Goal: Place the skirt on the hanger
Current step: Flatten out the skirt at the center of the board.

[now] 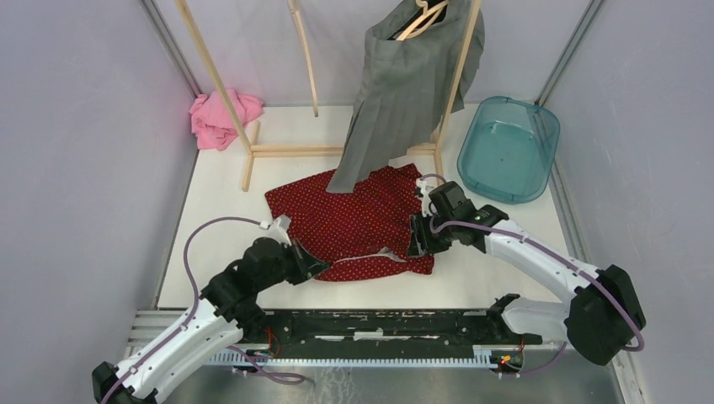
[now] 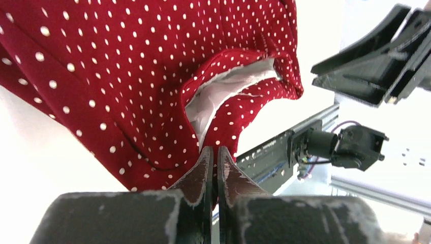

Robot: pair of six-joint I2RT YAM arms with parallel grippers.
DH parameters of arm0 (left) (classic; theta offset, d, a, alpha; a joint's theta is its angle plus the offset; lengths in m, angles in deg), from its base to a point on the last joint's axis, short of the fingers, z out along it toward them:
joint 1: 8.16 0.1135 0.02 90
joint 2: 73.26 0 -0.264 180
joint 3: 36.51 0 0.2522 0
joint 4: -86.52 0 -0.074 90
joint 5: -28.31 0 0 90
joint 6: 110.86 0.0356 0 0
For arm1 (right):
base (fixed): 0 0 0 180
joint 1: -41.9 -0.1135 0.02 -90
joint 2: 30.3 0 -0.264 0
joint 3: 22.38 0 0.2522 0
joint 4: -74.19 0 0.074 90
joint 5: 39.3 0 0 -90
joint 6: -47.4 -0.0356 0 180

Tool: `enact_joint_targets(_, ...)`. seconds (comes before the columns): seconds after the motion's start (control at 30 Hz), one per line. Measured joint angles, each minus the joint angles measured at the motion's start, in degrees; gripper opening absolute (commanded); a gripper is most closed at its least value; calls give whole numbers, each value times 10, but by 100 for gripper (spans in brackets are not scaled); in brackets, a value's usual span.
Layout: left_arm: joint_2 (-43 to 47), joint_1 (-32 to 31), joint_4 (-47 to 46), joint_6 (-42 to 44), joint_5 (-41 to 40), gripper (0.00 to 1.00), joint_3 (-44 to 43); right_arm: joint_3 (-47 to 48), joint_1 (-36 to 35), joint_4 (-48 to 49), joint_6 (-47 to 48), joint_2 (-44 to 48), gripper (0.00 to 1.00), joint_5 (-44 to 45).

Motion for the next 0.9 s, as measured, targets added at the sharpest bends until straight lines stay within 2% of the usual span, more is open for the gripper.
enact_joint_targets(0.3, 20, -2, 60, -8, 93, 8, 31, 61, -49, 43, 0, -100, 48, 12)
enact_joint_targets(0.47, 61, -3, 103, -8, 111, 18, 36, 82, -81, 70, 0, -141, 49, 26)
enact_joint_targets(0.7, 77, -3, 127, -8, 116, 40, 42, 72, -144, 82, 0, -160, 49, 43)
enact_joint_targets(0.9, 76, -3, 137, -8, 114, 42, 32, -4, -219, 83, -22, -117, 49, 65)
